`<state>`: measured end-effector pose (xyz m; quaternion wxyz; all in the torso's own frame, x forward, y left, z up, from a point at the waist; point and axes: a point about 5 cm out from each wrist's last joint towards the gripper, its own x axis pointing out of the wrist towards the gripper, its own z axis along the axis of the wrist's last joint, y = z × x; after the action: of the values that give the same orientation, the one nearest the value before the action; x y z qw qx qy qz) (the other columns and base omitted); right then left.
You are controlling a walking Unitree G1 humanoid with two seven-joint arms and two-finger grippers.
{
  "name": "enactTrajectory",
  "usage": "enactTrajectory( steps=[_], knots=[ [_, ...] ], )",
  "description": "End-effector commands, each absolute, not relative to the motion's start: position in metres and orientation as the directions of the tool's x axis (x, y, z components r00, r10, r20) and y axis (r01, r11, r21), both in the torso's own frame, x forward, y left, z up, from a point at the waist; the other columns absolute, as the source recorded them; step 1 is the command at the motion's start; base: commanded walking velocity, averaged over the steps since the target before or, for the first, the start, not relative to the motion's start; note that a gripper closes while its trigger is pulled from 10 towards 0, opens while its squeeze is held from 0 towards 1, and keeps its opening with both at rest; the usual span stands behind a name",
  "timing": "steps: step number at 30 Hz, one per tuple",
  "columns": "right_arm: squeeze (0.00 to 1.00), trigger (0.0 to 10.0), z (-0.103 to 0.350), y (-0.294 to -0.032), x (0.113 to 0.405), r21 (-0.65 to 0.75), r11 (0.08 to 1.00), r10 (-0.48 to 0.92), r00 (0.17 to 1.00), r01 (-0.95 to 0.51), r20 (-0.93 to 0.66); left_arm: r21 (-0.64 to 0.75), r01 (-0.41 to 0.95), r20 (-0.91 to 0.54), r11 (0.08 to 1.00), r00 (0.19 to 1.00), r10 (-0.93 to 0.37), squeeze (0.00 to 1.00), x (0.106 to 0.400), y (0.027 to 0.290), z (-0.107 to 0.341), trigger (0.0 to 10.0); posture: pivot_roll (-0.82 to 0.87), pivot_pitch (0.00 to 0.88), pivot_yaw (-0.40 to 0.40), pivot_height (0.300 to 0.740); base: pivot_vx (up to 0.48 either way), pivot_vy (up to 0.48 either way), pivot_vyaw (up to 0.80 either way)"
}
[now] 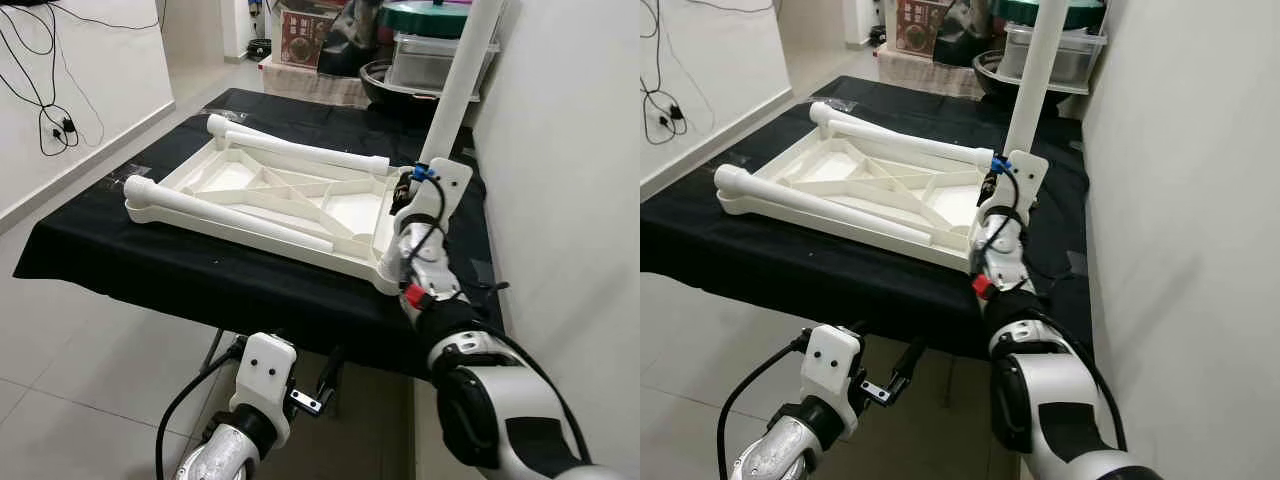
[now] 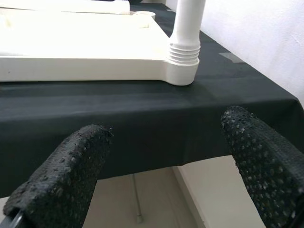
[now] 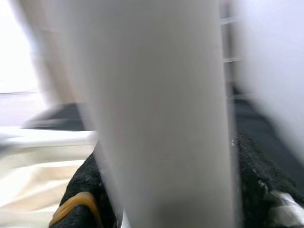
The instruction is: Building children table
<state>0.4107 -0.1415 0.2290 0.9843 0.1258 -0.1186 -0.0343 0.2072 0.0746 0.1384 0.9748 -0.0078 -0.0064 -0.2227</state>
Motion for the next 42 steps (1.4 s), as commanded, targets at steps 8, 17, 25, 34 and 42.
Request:
enactTrajectory(
  steps=[8,17,25,34,42],
  knots=[
    [0.00,10.0,0.210,-0.152,0.402,0.213,0.826,0.486,0.851,-0.521,0.200,-0.009,0.435,0.000,0.901,0.901,-0.435,0.00,0.209,0.074,0.135,10.0,0.08,0.062,-0.101,0.740,0.000,0.000,0.00],
    [0.00,10.0,0.222,-0.131,0.401,0.192,0.653,0.705,0.681,-0.732,0.199,-0.006,0.430,0.003,0.903,0.903,-0.430,0.00,0.209,0.074,0.136,10.0,0.10,0.069,-0.106,0.740,0.000,0.000,0.00],
    [0.00,10.0,0.232,-0.098,0.394,0.135,0.437,0.870,0.456,-0.889,0.188,-0.006,0.426,0.004,0.905,0.905,-0.426,0.00,0.207,0.074,0.137,10.0,0.11,0.073,-0.116,0.740,0.000,0.000,0.00],
    [0.00,0.0,0.232,-0.098,0.403,0.117,0.598,0.776,0.609,-0.793,0.166,-0.005,0.425,0.004,0.905,0.905,-0.425,0.00,0.206,0.074,0.137,10.0,0.10,0.063,-0.114,0.740,0.000,0.000,0.00],
    [0.00,0.0,0.223,-0.142,0.416,0.066,0.932,0.348,0.931,-0.356,0.110,-0.006,0.432,-0.002,0.902,0.902,-0.432,0.00,0.206,0.073,0.135,10.0,0.10,0.047,-0.106,0.740,0.000,0.000,0.00]
  ],
)
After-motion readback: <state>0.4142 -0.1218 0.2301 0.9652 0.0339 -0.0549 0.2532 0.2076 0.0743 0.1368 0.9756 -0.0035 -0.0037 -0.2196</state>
